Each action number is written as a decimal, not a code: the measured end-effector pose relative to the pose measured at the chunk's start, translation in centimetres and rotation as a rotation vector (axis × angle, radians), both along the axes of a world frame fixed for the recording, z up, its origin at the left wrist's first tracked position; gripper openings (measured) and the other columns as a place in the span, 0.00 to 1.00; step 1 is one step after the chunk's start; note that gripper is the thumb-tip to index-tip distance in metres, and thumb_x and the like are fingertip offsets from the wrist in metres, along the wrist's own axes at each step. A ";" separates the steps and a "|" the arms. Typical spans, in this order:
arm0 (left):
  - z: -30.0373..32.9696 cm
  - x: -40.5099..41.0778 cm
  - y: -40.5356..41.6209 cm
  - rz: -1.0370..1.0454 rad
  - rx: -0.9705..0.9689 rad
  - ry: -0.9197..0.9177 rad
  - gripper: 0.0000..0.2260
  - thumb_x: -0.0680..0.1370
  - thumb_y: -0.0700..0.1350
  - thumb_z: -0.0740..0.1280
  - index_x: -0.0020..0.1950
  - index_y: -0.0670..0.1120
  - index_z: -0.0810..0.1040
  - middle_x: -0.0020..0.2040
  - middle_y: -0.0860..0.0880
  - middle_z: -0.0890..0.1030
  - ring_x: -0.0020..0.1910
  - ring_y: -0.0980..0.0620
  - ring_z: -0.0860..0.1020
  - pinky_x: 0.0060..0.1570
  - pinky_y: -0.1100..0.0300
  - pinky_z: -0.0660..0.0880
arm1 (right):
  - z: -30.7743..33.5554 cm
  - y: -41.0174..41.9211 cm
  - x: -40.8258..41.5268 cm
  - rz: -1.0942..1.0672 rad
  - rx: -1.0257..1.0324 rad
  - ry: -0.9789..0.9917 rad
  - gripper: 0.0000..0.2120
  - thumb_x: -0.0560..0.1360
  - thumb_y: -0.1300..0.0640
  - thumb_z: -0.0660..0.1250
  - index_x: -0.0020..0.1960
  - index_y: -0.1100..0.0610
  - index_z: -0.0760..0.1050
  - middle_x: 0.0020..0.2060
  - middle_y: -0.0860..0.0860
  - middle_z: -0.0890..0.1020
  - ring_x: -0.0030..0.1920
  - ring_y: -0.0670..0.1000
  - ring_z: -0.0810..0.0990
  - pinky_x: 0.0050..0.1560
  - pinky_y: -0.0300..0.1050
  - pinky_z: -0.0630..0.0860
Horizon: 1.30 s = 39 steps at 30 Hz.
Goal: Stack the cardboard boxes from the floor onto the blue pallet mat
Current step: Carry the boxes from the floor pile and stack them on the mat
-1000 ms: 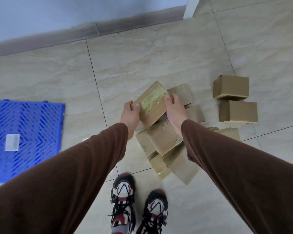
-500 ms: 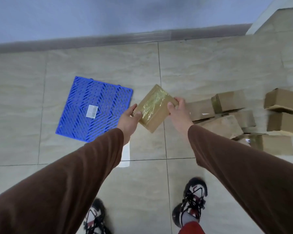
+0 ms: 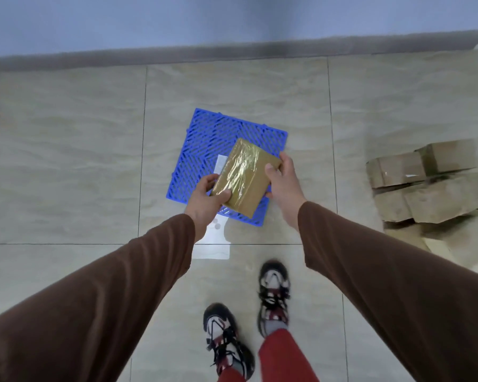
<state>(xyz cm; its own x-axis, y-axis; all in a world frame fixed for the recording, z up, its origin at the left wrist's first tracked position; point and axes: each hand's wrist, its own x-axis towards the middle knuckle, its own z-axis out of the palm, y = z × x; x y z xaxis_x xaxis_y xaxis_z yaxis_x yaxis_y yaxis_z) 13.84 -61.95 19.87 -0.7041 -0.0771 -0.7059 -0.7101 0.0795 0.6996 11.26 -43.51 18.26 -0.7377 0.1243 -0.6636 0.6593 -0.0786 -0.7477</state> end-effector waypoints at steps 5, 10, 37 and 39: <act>-1.8 -3.7 -2.2 0.031 0.052 -0.027 0.26 0.79 0.39 0.70 0.76 0.50 0.70 0.67 0.49 0.79 0.60 0.51 0.81 0.59 0.59 0.78 | -1.4 -2.9 -3.7 -0.166 -0.089 -0.145 0.17 0.83 0.55 0.63 0.69 0.57 0.67 0.62 0.53 0.78 0.57 0.55 0.81 0.52 0.52 0.80; -3.5 -8.7 -4.6 0.050 0.049 -0.011 0.22 0.80 0.40 0.69 0.74 0.49 0.72 0.65 0.51 0.80 0.53 0.55 0.82 0.52 0.63 0.78 | -3.4 -5.3 -7.8 -0.083 -0.121 -0.164 0.07 0.84 0.59 0.61 0.59 0.56 0.76 0.57 0.55 0.82 0.51 0.50 0.81 0.56 0.49 0.79; -25.4 -25.8 -17.1 -0.015 0.106 -0.126 0.18 0.84 0.39 0.61 0.75 0.47 0.71 0.65 0.46 0.81 0.61 0.49 0.80 0.59 0.60 0.78 | -22.1 -21.7 -20.5 -0.146 0.049 -0.196 0.26 0.83 0.66 0.60 0.79 0.50 0.64 0.68 0.50 0.75 0.65 0.52 0.76 0.65 0.47 0.75; -26.4 -26.0 -17.1 -0.035 0.096 -0.123 0.19 0.84 0.40 0.61 0.76 0.48 0.70 0.65 0.47 0.80 0.63 0.49 0.80 0.64 0.57 0.77 | -23.0 -21.6 -20.7 -0.137 0.056 -0.197 0.27 0.84 0.66 0.59 0.80 0.50 0.64 0.69 0.50 0.74 0.63 0.50 0.75 0.61 0.43 0.74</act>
<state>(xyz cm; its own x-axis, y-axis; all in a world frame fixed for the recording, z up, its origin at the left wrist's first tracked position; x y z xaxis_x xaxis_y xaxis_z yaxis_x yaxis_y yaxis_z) -12.14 -79.02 -6.57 -0.6129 0.0178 -0.7900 -0.7889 0.0423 0.6130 -9.40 -65.13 -4.70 -0.5681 0.2554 -0.7823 0.7791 -0.1394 -0.6112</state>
